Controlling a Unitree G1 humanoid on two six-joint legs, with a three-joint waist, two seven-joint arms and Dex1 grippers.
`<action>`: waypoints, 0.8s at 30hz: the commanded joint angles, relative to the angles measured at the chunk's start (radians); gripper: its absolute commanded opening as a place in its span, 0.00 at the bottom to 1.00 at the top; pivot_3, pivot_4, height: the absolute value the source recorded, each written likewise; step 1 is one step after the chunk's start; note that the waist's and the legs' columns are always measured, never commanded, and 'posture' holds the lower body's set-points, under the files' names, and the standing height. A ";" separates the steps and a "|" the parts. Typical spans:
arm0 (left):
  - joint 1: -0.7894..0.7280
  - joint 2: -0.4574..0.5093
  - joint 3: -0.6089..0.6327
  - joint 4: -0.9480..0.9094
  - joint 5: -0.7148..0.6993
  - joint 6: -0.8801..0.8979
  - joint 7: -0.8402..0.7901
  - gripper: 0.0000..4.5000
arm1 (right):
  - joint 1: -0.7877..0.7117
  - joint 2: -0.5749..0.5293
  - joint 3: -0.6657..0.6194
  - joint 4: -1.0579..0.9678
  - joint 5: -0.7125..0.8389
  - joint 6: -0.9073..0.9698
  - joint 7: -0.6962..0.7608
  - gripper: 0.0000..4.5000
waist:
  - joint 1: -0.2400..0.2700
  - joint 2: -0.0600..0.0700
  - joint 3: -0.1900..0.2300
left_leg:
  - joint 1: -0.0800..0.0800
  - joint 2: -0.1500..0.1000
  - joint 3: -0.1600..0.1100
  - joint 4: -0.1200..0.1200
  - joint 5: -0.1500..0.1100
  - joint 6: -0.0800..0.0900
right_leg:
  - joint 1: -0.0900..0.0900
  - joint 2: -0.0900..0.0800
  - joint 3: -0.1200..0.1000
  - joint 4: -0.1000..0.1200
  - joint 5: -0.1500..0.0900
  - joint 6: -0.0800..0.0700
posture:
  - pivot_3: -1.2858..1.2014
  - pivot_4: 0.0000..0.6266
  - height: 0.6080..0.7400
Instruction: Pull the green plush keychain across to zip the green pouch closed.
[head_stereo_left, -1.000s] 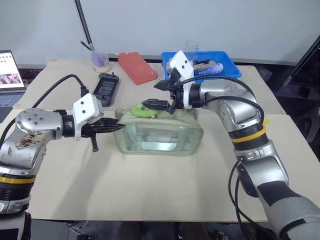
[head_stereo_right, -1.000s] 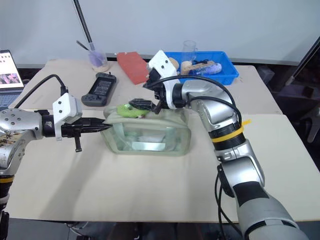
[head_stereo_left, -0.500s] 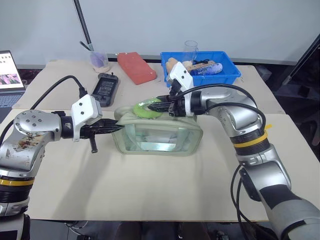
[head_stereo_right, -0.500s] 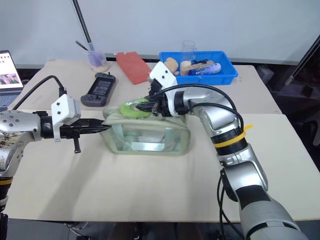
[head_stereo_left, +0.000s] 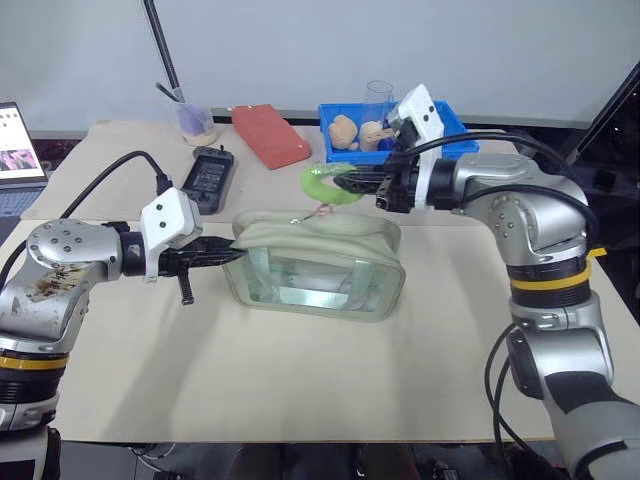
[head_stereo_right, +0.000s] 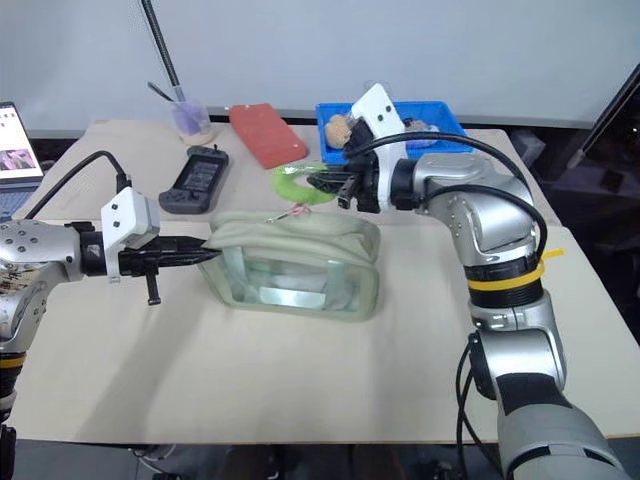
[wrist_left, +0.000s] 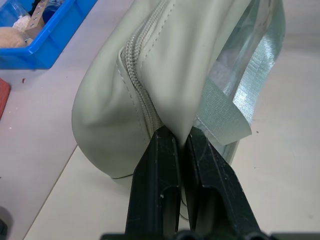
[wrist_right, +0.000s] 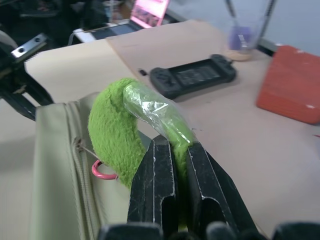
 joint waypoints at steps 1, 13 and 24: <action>-0.010 0.011 -0.007 0.017 0.019 -0.003 -0.005 0.00 | 0.021 -0.046 -0.074 -0.044 0.005 0.008 -0.040 0.01 | 0.001 0.000 0.000 | 0.000 0.000 0.000 0.000 0.000 0.000 | 0.000 0.000 0.000 0.000 0.000 0.000 | 0.52 0.24 1.00; -0.015 0.028 0.002 0.069 0.053 -0.030 0.003 0.00 | 0.281 -0.235 -0.261 -0.095 -0.025 0.031 -0.179 0.01 | -0.003 0.000 0.000 | 0.000 0.000 0.000 0.000 0.000 0.000 | 0.000 0.000 0.000 -0.001 0.000 0.000 | 0.52 0.24 1.00; -0.053 0.012 -0.030 0.095 0.066 -0.051 -0.002 0.00 | 0.600 0.002 -0.186 -0.181 -0.005 0.027 -0.317 0.01 | -0.005 0.000 0.000 | 0.001 0.000 -0.001 0.000 0.000 0.000 | 0.002 0.001 0.002 0.000 -0.002 0.004 | 0.52 0.24 1.00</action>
